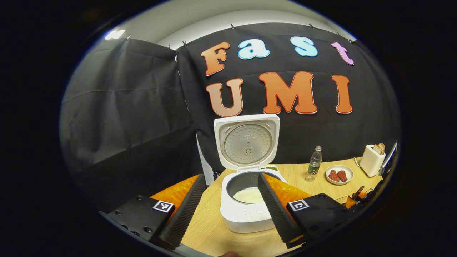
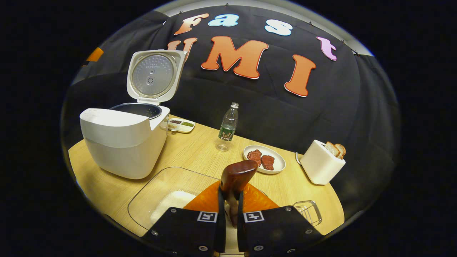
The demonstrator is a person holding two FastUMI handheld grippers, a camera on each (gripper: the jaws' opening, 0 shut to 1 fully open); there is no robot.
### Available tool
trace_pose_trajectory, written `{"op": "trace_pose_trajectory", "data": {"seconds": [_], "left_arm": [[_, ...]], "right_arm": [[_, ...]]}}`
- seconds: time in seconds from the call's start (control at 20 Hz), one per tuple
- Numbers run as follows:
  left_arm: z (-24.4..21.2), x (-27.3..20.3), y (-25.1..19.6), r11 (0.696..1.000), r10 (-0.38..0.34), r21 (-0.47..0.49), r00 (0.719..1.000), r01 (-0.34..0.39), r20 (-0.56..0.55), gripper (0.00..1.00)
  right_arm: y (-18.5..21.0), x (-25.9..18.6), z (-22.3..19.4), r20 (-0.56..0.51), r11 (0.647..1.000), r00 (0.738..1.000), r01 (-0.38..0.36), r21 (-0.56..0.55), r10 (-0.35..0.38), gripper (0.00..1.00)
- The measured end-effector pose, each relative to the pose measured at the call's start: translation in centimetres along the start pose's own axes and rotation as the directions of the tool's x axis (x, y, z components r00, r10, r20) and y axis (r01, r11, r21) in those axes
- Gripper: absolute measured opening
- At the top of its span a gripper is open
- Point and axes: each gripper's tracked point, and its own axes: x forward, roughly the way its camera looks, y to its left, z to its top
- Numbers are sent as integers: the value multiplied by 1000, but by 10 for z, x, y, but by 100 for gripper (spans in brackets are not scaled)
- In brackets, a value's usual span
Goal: Close the left gripper, press the button to open the rice cooker; take a wooden spoon from the chopstick holder with the right hand, scoop a spoonful of rice and pour it into the rice cooker, then put the wooden spoon back into the chopstick holder.
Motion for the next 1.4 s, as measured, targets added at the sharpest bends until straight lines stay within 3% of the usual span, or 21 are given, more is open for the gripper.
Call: {"op": "trace_pose_trajectory", "data": {"seconds": [0.2,0.35,0.55,0.7,0.9,1.0,1.15,1.4], "left_arm": [[-6,1,7,1000,2,-5,1000,-2,-22,100],[-11,2,15,1000,13,-13,999,-13,-30,96],[-16,4,29,999,32,-33,999,-33,-41,100],[-19,5,39,998,45,-51,998,-47,-45,96],[-23,8,47,997,52,-54,997,-55,-58,100],[-22,10,48,997,52,-52,997,-55,-57,96],[-21,10,45,998,46,-45,997,-48,-57,96],[-18,11,42,999,39,-35,998,-41,-49,100]], "right_arm": [[27,-8,3,8,999,999,-37,1,37,13],[45,-11,10,-11,991,996,-90,95,92,12],[55,-6,15,-93,955,984,-125,268,155,12],[49,4,13,-162,874,965,-107,473,206,13],[40,12,2,-229,715,932,-45,697,282,12],[40,13,-1,-241,657,921,-22,753,306,12],[44,14,-4,-246,600,906,-11,800,343,12],[54,15,-5,-218,432,857,-6,902,467,13]]}}
